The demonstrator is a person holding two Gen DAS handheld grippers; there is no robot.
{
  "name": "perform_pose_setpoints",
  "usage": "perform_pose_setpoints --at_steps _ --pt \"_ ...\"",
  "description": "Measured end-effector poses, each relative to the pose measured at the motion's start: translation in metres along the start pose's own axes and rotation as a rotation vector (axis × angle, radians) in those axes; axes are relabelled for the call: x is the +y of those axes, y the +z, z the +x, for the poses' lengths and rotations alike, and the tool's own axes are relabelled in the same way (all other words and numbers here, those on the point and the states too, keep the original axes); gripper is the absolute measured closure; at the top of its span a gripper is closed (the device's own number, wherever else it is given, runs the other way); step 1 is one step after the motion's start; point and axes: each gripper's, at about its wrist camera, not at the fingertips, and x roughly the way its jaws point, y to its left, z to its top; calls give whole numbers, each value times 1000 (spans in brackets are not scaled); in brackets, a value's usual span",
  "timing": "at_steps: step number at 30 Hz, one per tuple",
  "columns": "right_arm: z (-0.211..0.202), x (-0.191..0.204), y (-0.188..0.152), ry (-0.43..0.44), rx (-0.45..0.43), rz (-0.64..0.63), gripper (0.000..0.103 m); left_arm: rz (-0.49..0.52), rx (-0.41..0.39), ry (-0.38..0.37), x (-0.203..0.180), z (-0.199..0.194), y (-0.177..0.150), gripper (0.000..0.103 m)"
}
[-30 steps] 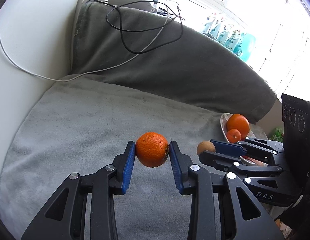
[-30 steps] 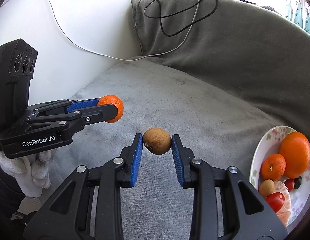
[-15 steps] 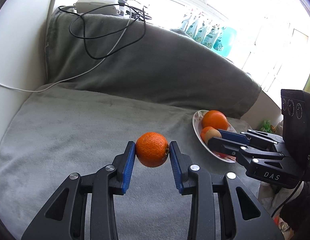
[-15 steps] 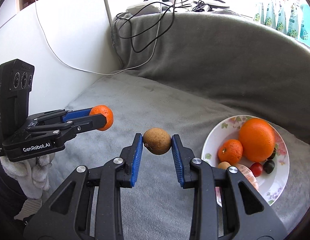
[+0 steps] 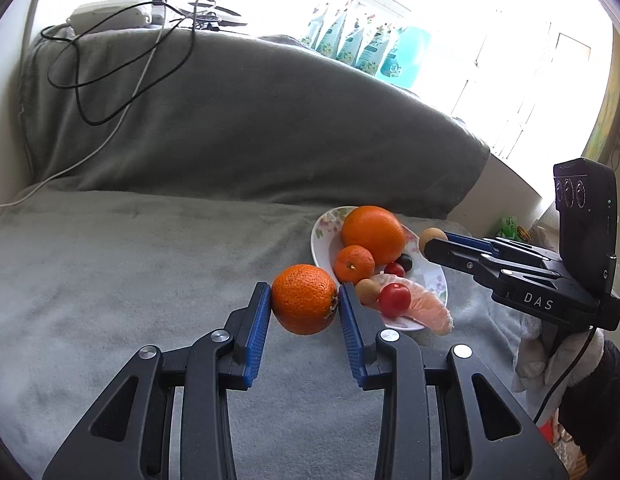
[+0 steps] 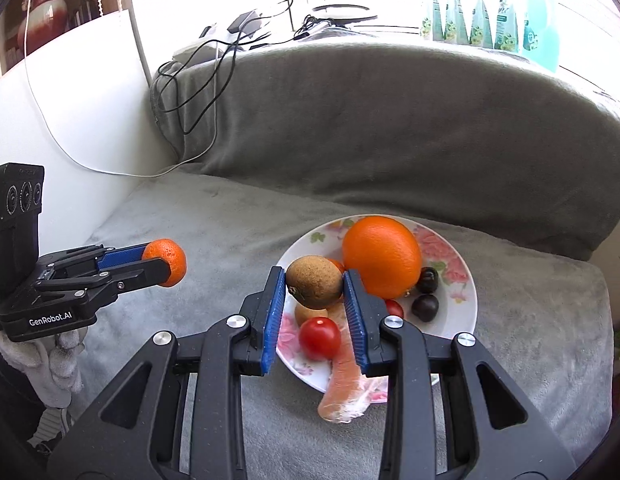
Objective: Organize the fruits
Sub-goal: 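Carry the kiwi and mandarin in both tools over the plate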
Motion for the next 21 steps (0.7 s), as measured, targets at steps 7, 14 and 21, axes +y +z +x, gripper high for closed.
perform_pose_setpoints --at_steps 7,14,21 --pt "-1 -31 -14 -30 18 55 72 30 16 -18 -18 22 11 70" --pt "6 -50 -23 -41 37 96 72 45 27 -40 -33 41 21 70" --pt "12 -63 -31 -49 57 124 72 70 47 -56 -46 56 26 70"
